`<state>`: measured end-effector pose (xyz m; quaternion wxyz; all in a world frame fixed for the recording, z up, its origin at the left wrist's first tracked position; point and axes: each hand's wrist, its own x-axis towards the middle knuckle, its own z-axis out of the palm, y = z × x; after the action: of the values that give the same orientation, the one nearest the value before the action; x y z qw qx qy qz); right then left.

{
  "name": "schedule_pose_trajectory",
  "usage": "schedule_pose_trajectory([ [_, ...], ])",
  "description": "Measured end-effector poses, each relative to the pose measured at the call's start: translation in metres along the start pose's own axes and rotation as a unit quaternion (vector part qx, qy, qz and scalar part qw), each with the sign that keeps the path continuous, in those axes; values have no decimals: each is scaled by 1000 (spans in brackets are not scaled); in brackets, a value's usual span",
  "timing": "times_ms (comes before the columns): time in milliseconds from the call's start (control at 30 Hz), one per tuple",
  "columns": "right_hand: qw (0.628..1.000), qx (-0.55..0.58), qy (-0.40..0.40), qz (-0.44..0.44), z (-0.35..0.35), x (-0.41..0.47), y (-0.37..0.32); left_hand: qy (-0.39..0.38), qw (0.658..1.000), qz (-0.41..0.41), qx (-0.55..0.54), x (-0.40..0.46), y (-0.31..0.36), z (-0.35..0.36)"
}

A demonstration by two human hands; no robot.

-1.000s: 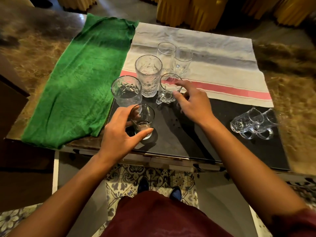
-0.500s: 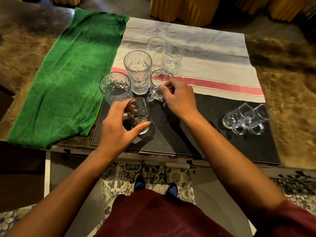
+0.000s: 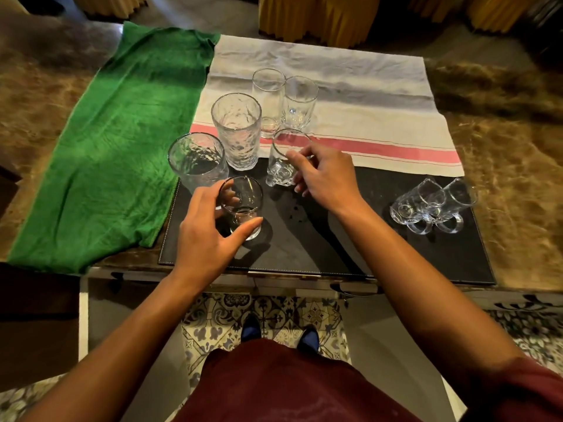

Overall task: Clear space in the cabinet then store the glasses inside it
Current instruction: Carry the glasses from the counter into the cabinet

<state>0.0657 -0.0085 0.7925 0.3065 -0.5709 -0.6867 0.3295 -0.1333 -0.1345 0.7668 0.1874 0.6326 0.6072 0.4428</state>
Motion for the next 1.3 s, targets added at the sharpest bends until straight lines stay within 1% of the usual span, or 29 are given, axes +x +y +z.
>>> schedule_pose_trajectory([
  [100, 999, 31, 4, 5, -24, -26, 9, 11, 1000, -11, -15, 0, 3, 2],
  [200, 999, 37, 9, 9, -45, -56, 23, 18, 999, -20, -19, 0, 4, 4],
  [400, 998, -52, 16, -34, -75, -97, 42, 13, 999, -24, -21, 0, 8, 9],
  [633, 995, -86, 9, -60, -76, -114, 57, 8, 1000, -20, -10, 2, 11, 17],
  [700, 993, -96, 5, -61, -77, -113, 59, 9, 1000, -21, -9, 2, 11, 18],
  [800, 994, -82, 4, -71, -81, -112, 57, 17, 1000, -23, -4, 4, 12, 18],
  [933, 992, -69, 59, -90, -88, -101, 43, 26, 999, -18, -12, 8, 17, 22],
  [1000, 989, -78, 76, -101, -87, -87, 33, 19, 1000, -10, -8, 9, 18, 26],
  [1067, 988, -83, 76, -106, -83, -71, 23, 15, 1000, -7, 2, 10, 17, 28],
  [1133, 986, -88, 76, -119, -79, -52, 14, 24, 1000, -11, 7, 11, 17, 29],
  [1300, 974, -127, 89, -165, -70, 7, -7, 49, 998, -26, -19, 8, 15, 33],
])
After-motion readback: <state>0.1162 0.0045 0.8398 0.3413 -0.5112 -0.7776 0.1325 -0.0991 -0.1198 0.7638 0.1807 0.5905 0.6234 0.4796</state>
